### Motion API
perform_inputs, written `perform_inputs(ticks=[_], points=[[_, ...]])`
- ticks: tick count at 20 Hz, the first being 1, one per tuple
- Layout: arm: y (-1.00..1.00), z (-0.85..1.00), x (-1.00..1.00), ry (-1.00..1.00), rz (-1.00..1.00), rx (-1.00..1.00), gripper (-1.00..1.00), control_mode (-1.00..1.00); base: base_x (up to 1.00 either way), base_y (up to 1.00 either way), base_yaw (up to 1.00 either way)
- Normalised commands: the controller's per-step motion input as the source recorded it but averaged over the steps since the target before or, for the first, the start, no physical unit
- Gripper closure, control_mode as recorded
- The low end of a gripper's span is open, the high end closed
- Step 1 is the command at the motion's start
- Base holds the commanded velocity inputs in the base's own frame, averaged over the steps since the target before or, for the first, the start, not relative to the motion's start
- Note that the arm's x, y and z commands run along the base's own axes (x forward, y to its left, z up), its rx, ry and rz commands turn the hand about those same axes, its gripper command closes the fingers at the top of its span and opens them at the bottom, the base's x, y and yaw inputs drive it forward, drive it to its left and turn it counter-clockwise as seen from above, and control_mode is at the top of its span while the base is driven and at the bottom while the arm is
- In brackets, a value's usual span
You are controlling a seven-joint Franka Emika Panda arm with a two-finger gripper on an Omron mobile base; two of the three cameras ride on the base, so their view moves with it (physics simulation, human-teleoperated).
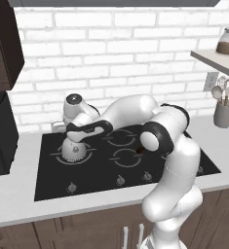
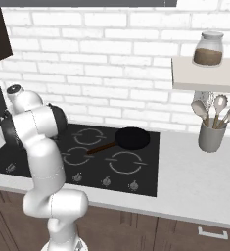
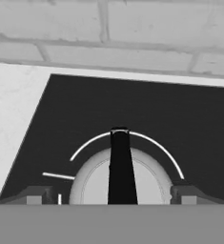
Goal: Pick the kettle from the counter and place it on a stove burner. Then turn the burner on.
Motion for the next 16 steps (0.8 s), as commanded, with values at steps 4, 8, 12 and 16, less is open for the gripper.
perform_inputs(ticks=[4,8,12,16], points=[[0.0,0.68,-0.59,0.0,-0.03,0.0,-1.0,-1.0,0.0,0.0,0.0],[0.0,0.5,-0.88,0.11,-0.04,0.0,-1.0,-1.0,0.0,0.0,0.0],[0.0,0.17,-0.91,0.31,-0.04,0.0,-1.0,-1.0,0.0,0.0,0.0],[0.0,0.0,-0.69,0.51,-0.05,-0.02,-1.0,-1.0,0.0,0.0,0.0]])
